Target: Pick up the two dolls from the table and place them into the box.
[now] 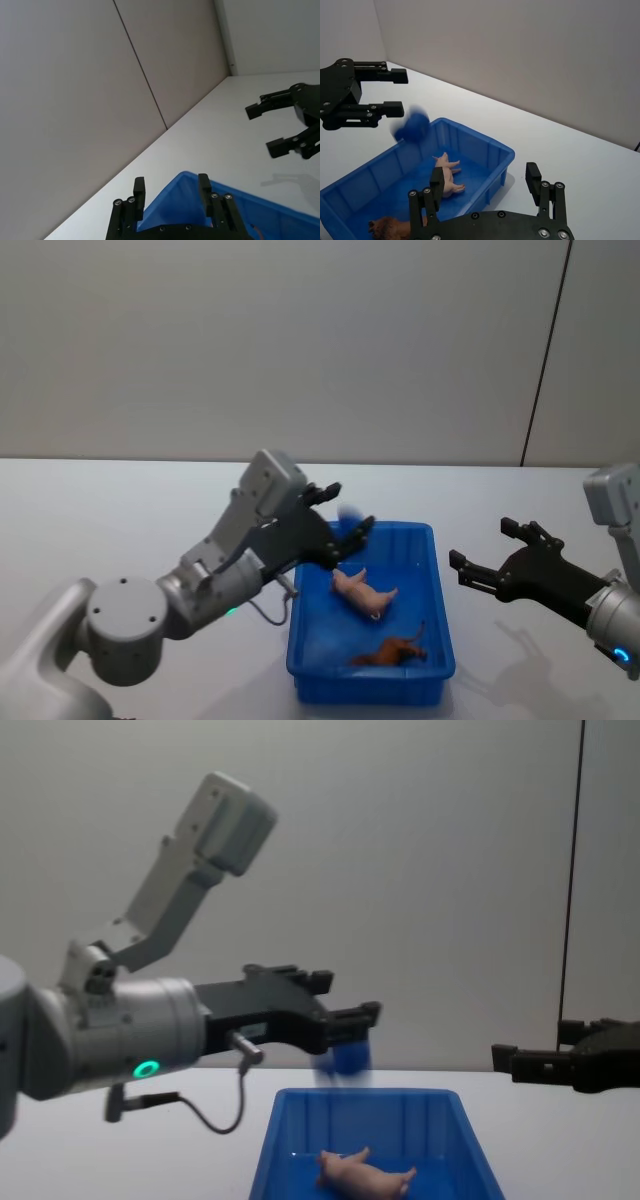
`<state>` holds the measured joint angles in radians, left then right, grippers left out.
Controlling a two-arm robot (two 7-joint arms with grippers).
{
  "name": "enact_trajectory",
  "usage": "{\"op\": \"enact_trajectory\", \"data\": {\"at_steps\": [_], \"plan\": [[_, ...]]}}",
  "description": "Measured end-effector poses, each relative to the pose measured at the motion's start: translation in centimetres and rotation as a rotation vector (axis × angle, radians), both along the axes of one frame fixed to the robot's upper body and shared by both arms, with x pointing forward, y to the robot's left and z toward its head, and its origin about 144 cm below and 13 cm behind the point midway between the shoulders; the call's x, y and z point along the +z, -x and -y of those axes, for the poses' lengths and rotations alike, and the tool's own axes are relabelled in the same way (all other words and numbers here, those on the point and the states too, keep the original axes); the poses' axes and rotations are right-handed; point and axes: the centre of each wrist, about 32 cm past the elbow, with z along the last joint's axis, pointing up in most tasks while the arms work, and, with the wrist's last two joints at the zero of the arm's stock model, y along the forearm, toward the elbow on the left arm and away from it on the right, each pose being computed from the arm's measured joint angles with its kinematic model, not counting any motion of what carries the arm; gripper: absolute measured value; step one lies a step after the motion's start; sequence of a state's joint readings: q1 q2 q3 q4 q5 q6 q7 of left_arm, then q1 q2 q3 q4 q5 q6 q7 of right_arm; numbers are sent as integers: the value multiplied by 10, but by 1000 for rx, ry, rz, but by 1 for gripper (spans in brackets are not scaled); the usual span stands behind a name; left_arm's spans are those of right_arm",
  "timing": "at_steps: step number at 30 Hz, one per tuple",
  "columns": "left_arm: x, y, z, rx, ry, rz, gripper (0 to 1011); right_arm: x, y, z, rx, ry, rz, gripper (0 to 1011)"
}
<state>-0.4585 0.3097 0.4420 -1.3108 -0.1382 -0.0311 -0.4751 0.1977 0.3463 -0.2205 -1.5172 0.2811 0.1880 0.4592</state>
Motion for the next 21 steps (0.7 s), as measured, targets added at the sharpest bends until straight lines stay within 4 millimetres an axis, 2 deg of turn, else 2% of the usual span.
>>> {"op": "enact_trajectory", "data": {"at_steps": [8, 12, 13, 21], "plan": [[1, 4, 17, -29, 23, 9, 850, 0, 0, 0, 0, 0, 0, 1001], [2, 9, 18, -23, 32, 15, 947, 0, 0, 0, 0, 0, 0, 1001], [2, 12, 18, -19, 36, 19, 999, 0, 0, 0, 0, 0, 0, 1001], [3, 25, 15, 1, 52, 34, 1001, 0, 0, 0, 0, 0, 0, 1001]]}}
